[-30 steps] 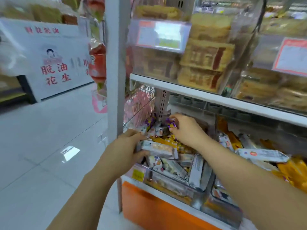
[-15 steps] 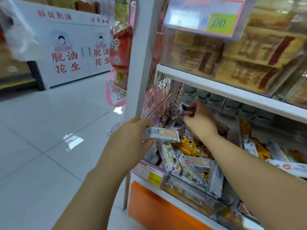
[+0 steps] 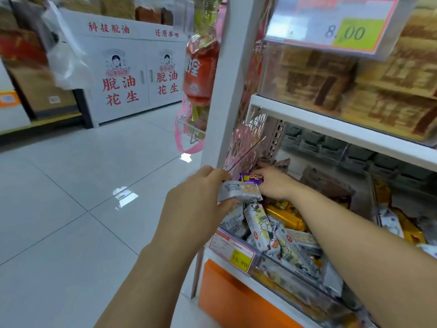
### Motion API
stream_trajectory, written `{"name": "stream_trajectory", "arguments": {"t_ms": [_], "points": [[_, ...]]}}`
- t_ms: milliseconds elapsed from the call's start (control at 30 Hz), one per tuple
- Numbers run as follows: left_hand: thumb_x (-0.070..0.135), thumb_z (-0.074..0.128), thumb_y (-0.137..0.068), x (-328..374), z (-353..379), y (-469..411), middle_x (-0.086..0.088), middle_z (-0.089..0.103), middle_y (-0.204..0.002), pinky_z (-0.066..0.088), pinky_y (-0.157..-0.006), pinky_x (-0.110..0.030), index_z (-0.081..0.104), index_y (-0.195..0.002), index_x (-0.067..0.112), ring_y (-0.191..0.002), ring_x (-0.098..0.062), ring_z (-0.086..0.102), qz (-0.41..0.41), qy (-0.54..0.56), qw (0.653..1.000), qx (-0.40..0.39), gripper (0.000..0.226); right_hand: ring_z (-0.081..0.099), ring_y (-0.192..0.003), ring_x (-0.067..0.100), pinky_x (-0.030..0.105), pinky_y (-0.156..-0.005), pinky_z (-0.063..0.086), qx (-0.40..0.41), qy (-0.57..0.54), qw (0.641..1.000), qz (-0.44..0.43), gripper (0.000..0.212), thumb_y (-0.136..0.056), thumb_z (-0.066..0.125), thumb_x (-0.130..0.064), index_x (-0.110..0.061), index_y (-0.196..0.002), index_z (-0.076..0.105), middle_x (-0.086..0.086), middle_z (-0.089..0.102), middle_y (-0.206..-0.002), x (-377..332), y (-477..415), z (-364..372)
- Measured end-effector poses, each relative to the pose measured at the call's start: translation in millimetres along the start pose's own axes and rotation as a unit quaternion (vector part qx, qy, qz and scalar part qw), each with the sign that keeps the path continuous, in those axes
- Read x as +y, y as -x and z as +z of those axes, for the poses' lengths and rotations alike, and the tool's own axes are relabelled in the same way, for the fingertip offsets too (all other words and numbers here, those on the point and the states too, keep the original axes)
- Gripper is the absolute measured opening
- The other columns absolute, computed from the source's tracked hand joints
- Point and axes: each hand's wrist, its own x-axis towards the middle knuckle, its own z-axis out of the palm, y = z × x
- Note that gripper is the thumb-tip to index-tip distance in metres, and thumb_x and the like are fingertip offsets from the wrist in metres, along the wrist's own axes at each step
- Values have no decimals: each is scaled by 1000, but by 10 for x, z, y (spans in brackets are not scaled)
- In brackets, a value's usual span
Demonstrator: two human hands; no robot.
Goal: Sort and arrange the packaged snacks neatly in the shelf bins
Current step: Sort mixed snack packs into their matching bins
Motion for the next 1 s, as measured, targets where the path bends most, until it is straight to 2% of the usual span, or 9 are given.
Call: {"name": "stream_trajectory", "arguments": {"t_ms": [133, 200, 300, 467, 567, 667, 800, 900, 1000], "points": [[50, 59, -86, -12, 6, 7, 16, 53, -110, 52, -75, -32, 50, -121, 37, -94, -8, 57, -1, -4, 1000, 1, 38, 24, -141, 21, 24, -108, 23, 11, 24, 999, -44, 28, -92, 58, -25, -11, -114, 66, 10, 42, -145, 78, -35, 72], [51, 58, -87, -8, 10, 9, 16, 53, -112, 52, -75, -31, 49, -123, 37, -95, -8, 57, 0, -9, 1000, 0, 39, 37, -133, 22, 25, -107, 30, 24, 44, 997, -65, 26, -90, 61, -24, -12, -112, 67, 11, 46, -142, 104, -37, 82], [52, 55, -87, 6, 9, 17, 17, 53, -114, 51, -75, -28, 48, -124, 37, -96, -6, 56, 3, -14, 1000, -3, 41, 56, -105, 25, 33, -91, 45, 35, 73, 994, -78, 22, -85, 66, -26, -8, -98, 69, 10, 60, -116, 99, -22, 42], [51, 57, -87, -1, 21, 9, 17, 53, -116, 53, -75, -27, 48, -125, 38, -96, -6, 56, -2, -16, 1000, -3, 41, 56, -108, 27, 28, -93, 43, 75, 113, 988, -74, 36, -80, 72, -21, -7, -112, 65, 10, 58, -119, 93, -53, 53], [51, 56, -88, 1, 30, 7, 17, 53, -115, 52, -74, -27, 47, -124, 37, -96, -6, 56, -2, -21, 1000, -4, 40, 56, -88, 23, 26, -70, 42, 118, 109, 986, -43, 32, -78, 74, -19, -6, -106, 66, 12, 63, -105, 73, -36, 25], [52, 54, -89, 18, 28, 9, 17, 52, -115, 50, -75, -25, 46, -124, 37, -96, -6, 55, 0, -27, 1000, -5, 39, 48, -72, 16, 26, -61, 36, 131, 86, 987, -25, 23, -79, 73, -16, -5, -98, 66, 13, 65, -97, 35, 22, -19], [51, 52, -90, 61, 54, 5, 16, 51, -118, 44, -73, -22, 45, -125, 36, -98, -7, 54, 4, -29, 1000, -8, 38, 56, -72, 18, 29, -65, 47, 132, 39, 990, -22, 28, -81, 71, -16, -5, -106, 65, 9, 65, -95, 4, 152, -95], [49, 53, -91, 105, 126, 5, 15, 50, -125, 46, -75, -25, 42, -130, 36, -103, -10, 56, 10, -28, 1000, -9, 42, 54, -77, 14, 21, -59, 43, 144, 9, 990, -11, 45, -80, 73, -22, -14, -119, 53, -2, 58, -101, 43, 278, -171], [51, 50, -91, 179, 235, -7, 12, 51, -128, 47, -80, -29, 39, -135, 37, -111, -14, 54, 24, -24, 999, -36, 47, 55, -77, 16, 25, -57, 42, 156, 12, 987, 29, 48, -80, 73, -29, -16, -116, 45, 3, 57, -99, 60, 450, -244]]}}
